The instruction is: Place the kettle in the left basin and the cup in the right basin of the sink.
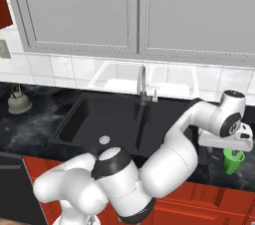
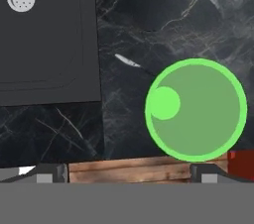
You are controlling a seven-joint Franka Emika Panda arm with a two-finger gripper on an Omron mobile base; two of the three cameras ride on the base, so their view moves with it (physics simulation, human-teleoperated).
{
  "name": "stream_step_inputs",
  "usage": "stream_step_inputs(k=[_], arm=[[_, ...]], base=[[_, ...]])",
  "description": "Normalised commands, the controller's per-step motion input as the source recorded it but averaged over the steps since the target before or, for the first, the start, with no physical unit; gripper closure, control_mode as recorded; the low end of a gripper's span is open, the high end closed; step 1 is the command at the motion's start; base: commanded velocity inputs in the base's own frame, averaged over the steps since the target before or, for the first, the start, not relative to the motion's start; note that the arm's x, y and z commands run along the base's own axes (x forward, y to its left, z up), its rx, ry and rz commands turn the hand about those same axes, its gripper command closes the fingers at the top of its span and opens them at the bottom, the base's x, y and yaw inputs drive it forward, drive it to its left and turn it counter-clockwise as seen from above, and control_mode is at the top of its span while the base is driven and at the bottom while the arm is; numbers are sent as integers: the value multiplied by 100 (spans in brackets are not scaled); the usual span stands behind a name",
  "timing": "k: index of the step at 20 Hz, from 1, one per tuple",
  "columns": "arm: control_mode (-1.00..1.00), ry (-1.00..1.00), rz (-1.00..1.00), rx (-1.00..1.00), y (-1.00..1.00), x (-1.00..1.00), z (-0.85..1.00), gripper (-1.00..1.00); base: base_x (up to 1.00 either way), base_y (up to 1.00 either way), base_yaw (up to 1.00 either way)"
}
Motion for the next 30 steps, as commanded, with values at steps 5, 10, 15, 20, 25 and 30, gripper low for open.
stream_step_inputs(k=[5, 10, 15, 20, 25, 30], arm=[[-100, 0, 0, 0, 0, 15, -16, -100], [-100, -1, 0, 0, -2, 17, -14, -100], [-100, 0, 0, 0, -18, 18, -10, -100], [-100, 0, 1, 0, -23, 15, -5, -100], [-100, -1, 3, 0, -16, 10, -6, -100], [-100, -3, 5, 0, 0, 1, -12, -100]], base=[[0, 0, 0], [0, 0, 0], [0, 0, 0], [0, 0, 0], [0, 0, 0], [0, 0, 0]])
